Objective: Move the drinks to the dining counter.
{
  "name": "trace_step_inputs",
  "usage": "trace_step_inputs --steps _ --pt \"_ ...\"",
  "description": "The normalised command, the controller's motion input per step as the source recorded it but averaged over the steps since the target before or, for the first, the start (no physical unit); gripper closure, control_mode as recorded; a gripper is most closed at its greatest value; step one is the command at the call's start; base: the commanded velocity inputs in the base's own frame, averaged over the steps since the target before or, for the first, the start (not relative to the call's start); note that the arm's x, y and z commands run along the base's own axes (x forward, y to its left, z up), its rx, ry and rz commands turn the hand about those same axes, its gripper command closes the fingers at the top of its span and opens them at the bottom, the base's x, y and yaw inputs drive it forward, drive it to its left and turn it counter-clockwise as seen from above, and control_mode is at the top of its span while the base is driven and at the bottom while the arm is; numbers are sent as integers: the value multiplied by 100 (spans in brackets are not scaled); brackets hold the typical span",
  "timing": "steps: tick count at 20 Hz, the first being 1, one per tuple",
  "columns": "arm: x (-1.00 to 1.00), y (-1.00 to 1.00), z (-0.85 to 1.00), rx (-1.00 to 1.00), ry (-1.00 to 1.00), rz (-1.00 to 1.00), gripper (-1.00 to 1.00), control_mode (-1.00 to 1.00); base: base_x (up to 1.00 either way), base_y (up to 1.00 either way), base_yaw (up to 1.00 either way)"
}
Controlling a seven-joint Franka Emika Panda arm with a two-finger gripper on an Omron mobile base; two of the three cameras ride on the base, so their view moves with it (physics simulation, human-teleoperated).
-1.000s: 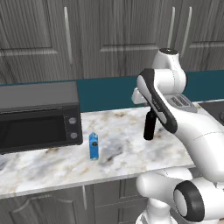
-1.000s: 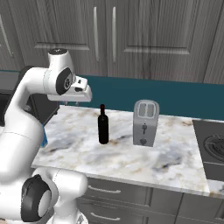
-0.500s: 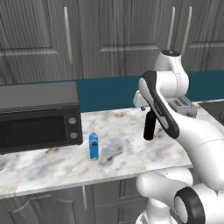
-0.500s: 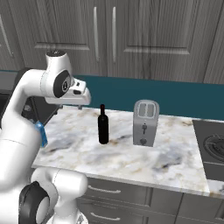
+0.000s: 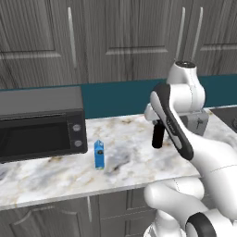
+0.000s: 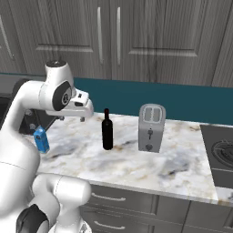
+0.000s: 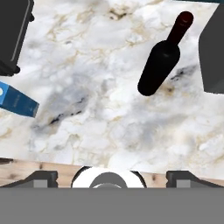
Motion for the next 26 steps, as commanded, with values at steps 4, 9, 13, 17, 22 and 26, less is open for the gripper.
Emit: trace_step_inputs --steps 4,9,13,17,22,26 --pt "-11 -12 -13 0 0 -1 -100 -100 0 0 0" --pt "0 -26 -11 0 0 -1 -100 -100 0 0 0" --pt "0 -30 -10 0 0 0 -100 -100 0 0 0" --pt "0 -25 -7 0 0 0 -100 -100 0 0 0" --pt "4 -28 -1 0 0 0 -100 -100 0 0 0" --pt "16 -23 -3 0 0 0 -100 -100 0 0 0"
